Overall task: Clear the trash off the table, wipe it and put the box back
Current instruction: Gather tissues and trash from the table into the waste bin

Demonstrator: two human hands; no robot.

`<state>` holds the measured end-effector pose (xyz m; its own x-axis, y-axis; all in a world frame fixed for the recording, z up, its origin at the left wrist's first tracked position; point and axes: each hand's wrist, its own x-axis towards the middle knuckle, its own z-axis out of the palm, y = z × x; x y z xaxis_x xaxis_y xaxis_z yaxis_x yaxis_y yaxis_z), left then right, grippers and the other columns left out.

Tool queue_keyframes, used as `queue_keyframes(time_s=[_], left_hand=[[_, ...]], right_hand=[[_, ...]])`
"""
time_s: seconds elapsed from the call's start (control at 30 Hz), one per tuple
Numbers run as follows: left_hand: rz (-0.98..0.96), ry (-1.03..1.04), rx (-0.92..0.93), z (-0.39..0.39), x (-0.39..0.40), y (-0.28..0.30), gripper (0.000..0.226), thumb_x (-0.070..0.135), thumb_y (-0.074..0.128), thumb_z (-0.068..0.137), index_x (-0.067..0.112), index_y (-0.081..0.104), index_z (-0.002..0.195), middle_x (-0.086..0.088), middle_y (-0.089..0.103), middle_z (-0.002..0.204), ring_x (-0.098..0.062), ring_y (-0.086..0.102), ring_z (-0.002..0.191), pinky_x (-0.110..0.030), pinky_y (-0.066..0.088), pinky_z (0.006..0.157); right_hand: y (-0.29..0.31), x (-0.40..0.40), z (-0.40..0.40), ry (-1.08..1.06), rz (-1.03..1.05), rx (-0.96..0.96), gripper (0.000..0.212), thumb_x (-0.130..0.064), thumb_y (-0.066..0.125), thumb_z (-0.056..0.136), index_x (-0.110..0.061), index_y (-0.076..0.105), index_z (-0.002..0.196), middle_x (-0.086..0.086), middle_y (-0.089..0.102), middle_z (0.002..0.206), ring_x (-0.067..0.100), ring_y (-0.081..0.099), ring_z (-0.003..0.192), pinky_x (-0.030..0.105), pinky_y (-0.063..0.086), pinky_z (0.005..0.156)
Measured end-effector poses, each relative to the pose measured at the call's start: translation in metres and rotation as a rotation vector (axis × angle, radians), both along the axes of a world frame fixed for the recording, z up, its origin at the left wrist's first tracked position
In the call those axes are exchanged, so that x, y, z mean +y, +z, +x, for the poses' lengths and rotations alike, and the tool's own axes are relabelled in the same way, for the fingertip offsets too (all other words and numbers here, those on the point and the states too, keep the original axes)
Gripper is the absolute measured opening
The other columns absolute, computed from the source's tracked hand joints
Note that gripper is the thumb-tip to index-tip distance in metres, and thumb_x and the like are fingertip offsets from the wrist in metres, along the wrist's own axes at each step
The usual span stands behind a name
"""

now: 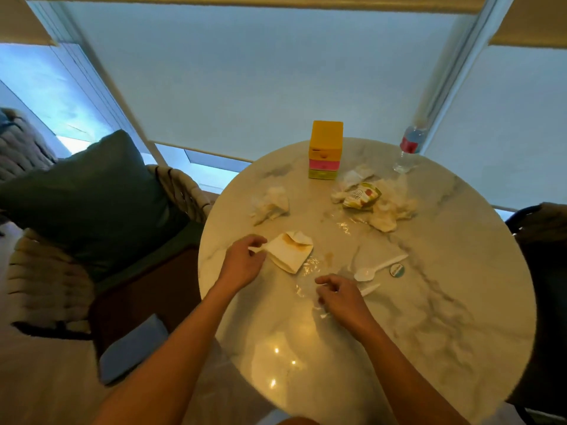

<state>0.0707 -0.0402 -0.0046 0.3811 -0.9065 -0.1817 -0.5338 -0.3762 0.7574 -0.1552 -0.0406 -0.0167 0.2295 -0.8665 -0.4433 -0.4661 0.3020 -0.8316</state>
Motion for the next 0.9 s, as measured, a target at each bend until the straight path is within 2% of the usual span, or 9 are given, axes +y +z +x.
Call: queue_keyframes(time_s=[0.07, 0.13, 0.23, 0.3, 0.37, 0.47, 0.63, 0.77, 0.9], left_hand=[[-0.024, -0.002, -0.052, 0.017, -0.037, 0.000, 0.032, 0.012, 0.062, 0.088, 0.022, 0.061, 0.119, 0.002, 0.057, 0.120, -0.012, 0.058, 0.089, -0.024, 0.044, 0.081], [-0.035, -0.032, -0.104, 0.030, -0.072, -0.004, 0.039, 0.010, 0.061, 0.088, 0.019, 0.057, 0.125, -0.003, 0.054, 0.129, -0.022, 0.057, 0.105, -0.029, 0.044, 0.091], [-0.028, -0.160, -0.199, 0.040, -0.115, -0.014, 0.052, 0.010, 0.061, 0.087, 0.018, 0.047, 0.137, -0.009, 0.044, 0.142, -0.025, 0.042, 0.129, -0.031, 0.035, 0.103], [0.032, -0.238, -0.226, 0.042, -0.136, -0.020, 0.057, 0.014, 0.060, 0.090, 0.024, 0.040, 0.142, -0.007, 0.030, 0.152, -0.027, 0.035, 0.136, -0.036, 0.033, 0.107], [0.108, -0.335, -0.255, 0.043, -0.149, -0.031, 0.058, 0.019, 0.060, 0.091, 0.028, 0.039, 0.144, -0.007, 0.026, 0.154, -0.029, 0.034, 0.136, -0.039, 0.033, 0.108], [0.143, -0.379, -0.251, 0.042, -0.158, -0.046, 0.046, 0.020, 0.061, 0.089, 0.026, 0.052, 0.134, -0.009, 0.048, 0.136, -0.029, 0.046, 0.125, -0.034, 0.035, 0.101], [-0.050, -0.202, -0.141, 0.037, -0.147, -0.041, 0.023, 0.014, 0.058, 0.090, 0.018, 0.068, 0.110, -0.004, 0.066, 0.109, -0.022, 0.060, 0.099, -0.031, 0.047, 0.087], [-0.100, 0.023, 0.172, 0.036, -0.121, -0.026, 0.013, 0.025, 0.064, 0.088, 0.023, 0.071, 0.099, 0.008, 0.069, 0.094, -0.012, 0.062, 0.089, -0.025, 0.049, 0.077], [-0.034, 0.152, 0.541, 0.029, -0.098, -0.007, 0.016, 0.018, 0.065, 0.088, 0.018, 0.072, 0.103, 0.001, 0.070, 0.082, -0.009, 0.060, 0.069, -0.016, 0.048, 0.058]], right_hand=[[-0.005, -0.010, 0.017, 0.003, 0.010, 0.012, 0.024, -0.014, 0.055, 0.087, -0.027, 0.066, 0.103, 0.000, 0.070, 0.095, 0.015, 0.066, 0.089, 0.037, 0.055, 0.087], [-0.010, -0.020, 0.031, -0.010, 0.006, 0.027, 0.024, -0.016, 0.054, 0.088, -0.029, 0.066, 0.104, -0.001, 0.070, 0.098, 0.014, 0.066, 0.091, 0.040, 0.055, 0.088], [-0.013, -0.032, 0.046, -0.046, -0.010, 0.052, 0.023, -0.018, 0.050, 0.092, -0.025, 0.066, 0.108, -0.002, 0.068, 0.104, 0.015, 0.064, 0.094, 0.040, 0.053, 0.090], [-0.015, -0.042, 0.051, -0.039, -0.005, 0.079, 0.025, -0.019, 0.049, 0.094, -0.020, 0.064, 0.114, 0.000, 0.067, 0.108, 0.016, 0.063, 0.096, 0.039, 0.052, 0.090], [-0.016, -0.051, 0.054, -0.046, 0.009, 0.107, 0.027, -0.019, 0.049, 0.094, -0.018, 0.063, 0.117, 0.001, 0.066, 0.110, 0.017, 0.064, 0.096, 0.039, 0.052, 0.091], [-0.018, -0.060, 0.055, -0.079, 0.005, 0.138, 0.026, -0.018, 0.050, 0.094, -0.017, 0.063, 0.117, -0.003, 0.064, 0.108, 0.017, 0.063, 0.097, 0.036, 0.052, 0.090], [-0.020, -0.068, 0.057, -0.161, 0.054, 0.127, 0.022, -0.019, 0.057, 0.092, -0.021, 0.059, 0.114, -0.004, 0.059, 0.103, 0.015, 0.060, 0.097, 0.035, 0.052, 0.090], [-0.018, -0.070, 0.066, -0.282, -0.009, 0.132, 0.020, -0.024, 0.062, 0.090, -0.020, 0.057, 0.109, -0.002, 0.059, 0.099, 0.016, 0.057, 0.094, 0.029, 0.047, 0.083], [-0.005, -0.073, 0.083, -0.333, -0.015, -0.082, 0.025, -0.033, 0.065, 0.088, -0.030, 0.054, 0.110, 0.000, 0.059, 0.104, 0.018, 0.059, 0.097, 0.037, 0.053, 0.088]])
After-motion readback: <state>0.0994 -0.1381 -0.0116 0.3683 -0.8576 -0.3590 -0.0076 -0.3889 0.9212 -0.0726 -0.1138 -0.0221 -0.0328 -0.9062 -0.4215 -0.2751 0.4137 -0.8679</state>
